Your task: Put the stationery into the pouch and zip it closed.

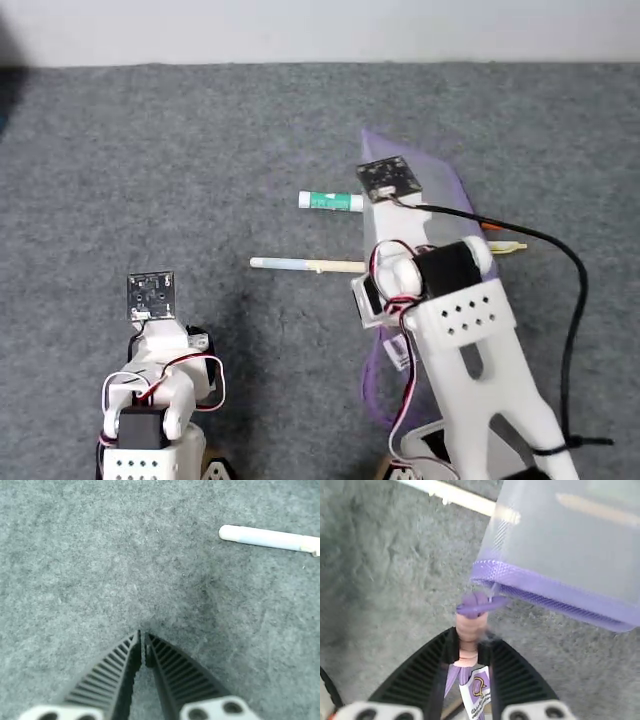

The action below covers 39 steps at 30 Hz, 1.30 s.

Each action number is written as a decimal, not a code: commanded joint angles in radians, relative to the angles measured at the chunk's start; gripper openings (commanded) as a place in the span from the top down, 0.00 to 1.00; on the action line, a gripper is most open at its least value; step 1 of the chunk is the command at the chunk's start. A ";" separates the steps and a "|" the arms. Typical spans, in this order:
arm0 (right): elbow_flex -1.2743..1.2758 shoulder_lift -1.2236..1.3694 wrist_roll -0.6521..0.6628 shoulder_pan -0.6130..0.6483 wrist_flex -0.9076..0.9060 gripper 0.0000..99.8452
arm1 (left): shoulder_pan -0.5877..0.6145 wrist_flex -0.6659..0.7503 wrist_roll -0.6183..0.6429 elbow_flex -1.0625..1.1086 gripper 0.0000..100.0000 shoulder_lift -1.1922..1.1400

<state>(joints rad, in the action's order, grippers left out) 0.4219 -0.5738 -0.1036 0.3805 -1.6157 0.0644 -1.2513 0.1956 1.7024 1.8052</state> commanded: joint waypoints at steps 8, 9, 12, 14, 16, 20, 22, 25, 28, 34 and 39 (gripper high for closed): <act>-0.023 -0.047 -0.077 -0.010 -0.004 0.99 | 0.006 -0.003 0.012 -0.021 0.99 0.015; -0.023 -0.047 -0.077 -0.013 -0.007 0.99 | 0.006 -0.003 0.012 -0.021 0.99 0.015; -0.023 -0.047 -0.081 -0.054 -0.021 0.99 | 0.006 -0.003 0.012 -0.021 0.99 0.015; -0.023 -0.048 -0.081 -0.093 -0.025 0.99 | 0.006 -0.003 0.012 -0.021 0.99 0.015; -0.023 -0.048 -0.081 -0.130 -0.025 0.99 | 0.006 -0.003 0.011 -0.021 0.99 0.015; -0.023 -0.048 -0.078 -0.153 -0.025 0.99 | -0.002 -0.003 0.011 -0.021 0.99 0.015; -0.023 -0.048 -0.078 -0.153 -0.025 0.99 | -0.002 -0.003 0.011 -0.021 0.99 0.015; -0.026 -0.048 -0.078 -0.153 -0.025 0.99 | -0.003 -0.003 0.009 -0.021 0.99 0.015; -0.026 -0.048 -0.081 -0.153 -0.025 0.99 | -0.034 -0.003 0.009 -0.021 0.99 0.015; -0.023 -0.119 -0.078 -0.147 -0.027 0.99 | -0.118 0.008 0.003 -0.027 0.98 0.015; -0.023 -0.237 -0.081 -0.058 -0.085 0.99 | -0.121 0.155 -0.212 -0.022 0.98 0.015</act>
<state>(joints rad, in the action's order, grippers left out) 0.4235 -0.7350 -0.1726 0.2731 -1.6632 -0.0476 -1.1807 0.1220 1.7024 1.8052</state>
